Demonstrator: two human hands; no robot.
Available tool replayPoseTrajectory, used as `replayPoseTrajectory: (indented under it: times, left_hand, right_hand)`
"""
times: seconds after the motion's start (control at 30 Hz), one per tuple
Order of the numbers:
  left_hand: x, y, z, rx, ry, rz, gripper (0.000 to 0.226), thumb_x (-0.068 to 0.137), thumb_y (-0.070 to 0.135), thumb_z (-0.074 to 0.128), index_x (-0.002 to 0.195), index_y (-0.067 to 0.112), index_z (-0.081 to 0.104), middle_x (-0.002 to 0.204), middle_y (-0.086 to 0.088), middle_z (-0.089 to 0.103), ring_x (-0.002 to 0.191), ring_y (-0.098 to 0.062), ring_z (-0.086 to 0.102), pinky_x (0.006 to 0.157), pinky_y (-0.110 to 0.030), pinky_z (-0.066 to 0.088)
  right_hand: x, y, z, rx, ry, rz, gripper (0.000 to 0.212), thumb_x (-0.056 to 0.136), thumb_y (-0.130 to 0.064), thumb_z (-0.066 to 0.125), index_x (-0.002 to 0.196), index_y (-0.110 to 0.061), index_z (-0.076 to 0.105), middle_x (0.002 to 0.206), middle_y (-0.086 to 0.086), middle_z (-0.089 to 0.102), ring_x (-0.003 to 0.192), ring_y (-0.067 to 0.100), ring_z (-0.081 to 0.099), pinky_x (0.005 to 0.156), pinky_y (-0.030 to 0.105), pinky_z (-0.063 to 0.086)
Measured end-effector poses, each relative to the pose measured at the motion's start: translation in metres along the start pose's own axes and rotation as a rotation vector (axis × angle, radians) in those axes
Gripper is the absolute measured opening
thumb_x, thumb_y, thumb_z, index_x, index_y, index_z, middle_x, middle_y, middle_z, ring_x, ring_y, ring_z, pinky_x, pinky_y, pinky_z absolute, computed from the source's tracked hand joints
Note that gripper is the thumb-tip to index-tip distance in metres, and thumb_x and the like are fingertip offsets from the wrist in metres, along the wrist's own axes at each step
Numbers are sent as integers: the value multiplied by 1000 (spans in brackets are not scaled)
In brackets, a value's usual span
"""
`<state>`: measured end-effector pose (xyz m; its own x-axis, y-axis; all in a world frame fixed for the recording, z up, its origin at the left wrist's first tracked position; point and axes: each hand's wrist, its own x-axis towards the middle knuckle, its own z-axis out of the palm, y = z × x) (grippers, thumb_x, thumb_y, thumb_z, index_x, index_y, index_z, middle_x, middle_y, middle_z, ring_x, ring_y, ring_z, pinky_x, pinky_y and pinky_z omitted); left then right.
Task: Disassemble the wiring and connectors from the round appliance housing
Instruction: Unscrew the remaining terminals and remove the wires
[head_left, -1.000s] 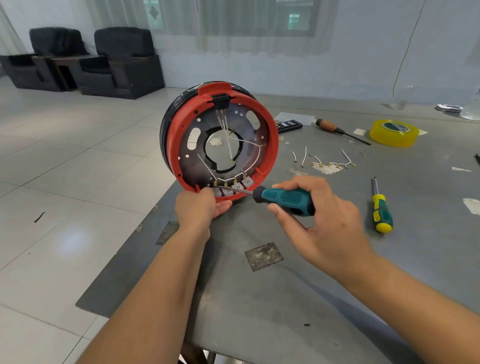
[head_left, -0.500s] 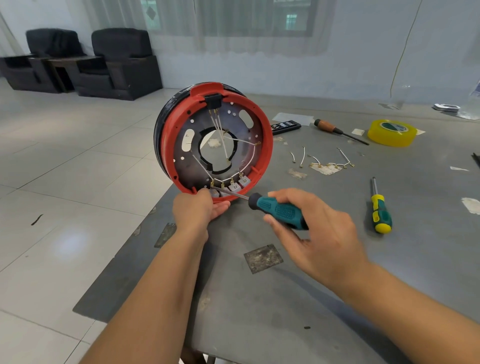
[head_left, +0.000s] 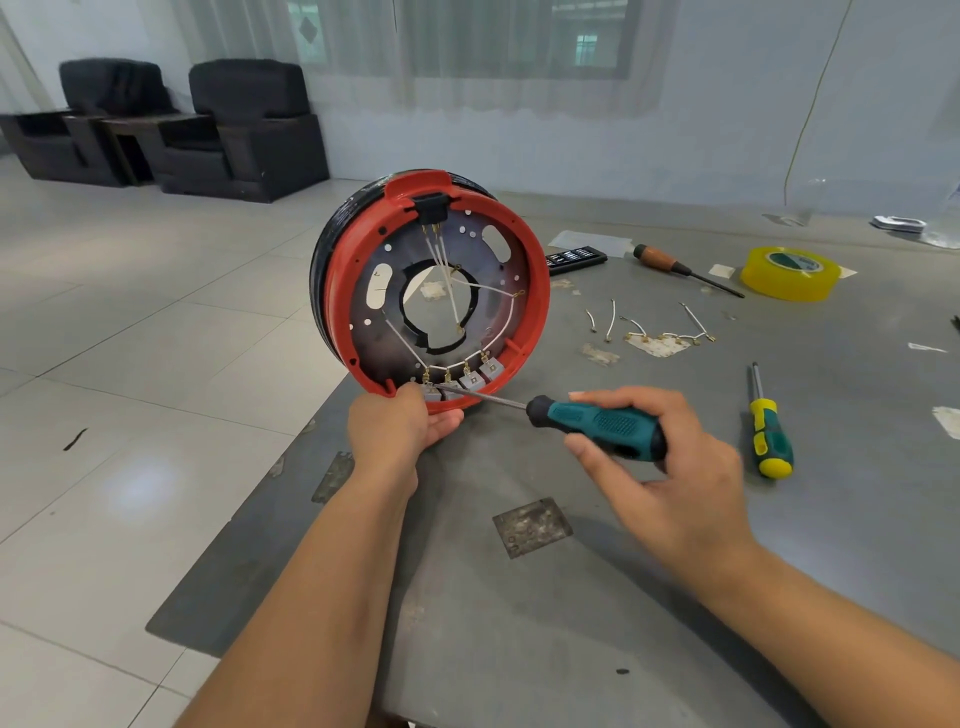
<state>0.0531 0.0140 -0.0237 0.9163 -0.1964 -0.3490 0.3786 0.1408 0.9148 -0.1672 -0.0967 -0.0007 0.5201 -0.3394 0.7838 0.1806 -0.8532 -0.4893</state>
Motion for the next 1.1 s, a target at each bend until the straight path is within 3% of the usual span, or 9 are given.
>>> replayPoseTrajectory:
  times: [0.13, 0.23, 0.47, 0.67, 0.83, 1.1]
  left_hand:
    - [-2, 1, 0, -13, -17, 11, 21, 106, 7, 50, 126, 3, 55, 94, -19, 78, 67, -30, 79, 53, -27, 61]
    - [-2, 2, -1, -17, -29, 8, 22, 106, 9, 50, 127, 3, 54, 97, -20, 77, 69, -31, 80, 55, -30, 63]
    - [-1, 6, -2, -37, -88, -41, 24, 108, 14, 49, 130, 4, 52, 104, -23, 76, 73, -35, 80, 57, -33, 65]
    - [-2, 7, -3, -40, -113, -68, 22, 109, 16, 48, 130, 10, 49, 107, -20, 77, 74, -34, 80, 58, -34, 65]
    - [-3, 8, -2, -41, -119, -66, 15, 108, 15, 48, 123, 13, 49, 100, -18, 77, 72, -33, 80, 58, -35, 65]
    - [-4, 4, -4, -15, -151, -12, 21, 106, 12, 54, 126, 15, 50, 102, -17, 77, 74, -32, 80, 63, -36, 67]
  right_hand:
    - [10, -1, -11, 61, 113, 119, 36, 82, -31, 79, 111, -26, 58, 107, -39, 63, 100, -9, 65, 83, 10, 53]
    - [14, 2, -18, 63, 127, 142, 38, 82, -33, 78, 112, -27, 56, 107, -40, 62, 102, -11, 63, 81, 6, 51]
    - [21, 8, -20, 113, 132, 217, 39, 81, -40, 77, 112, -29, 57, 106, -20, 65, 99, 1, 68, 78, 12, 55]
    - [26, 9, -18, 78, 91, 225, 40, 82, -40, 77, 114, -25, 57, 104, -25, 63, 100, -1, 66, 76, 12, 56]
    - [37, 6, -16, 34, 41, 206, 36, 83, -41, 78, 111, -31, 57, 102, -17, 66, 96, 1, 68, 75, 12, 56]
    - [67, -11, -20, -47, -87, 69, 35, 86, -41, 77, 111, -32, 54, 101, -23, 63, 97, -1, 68, 72, 15, 58]
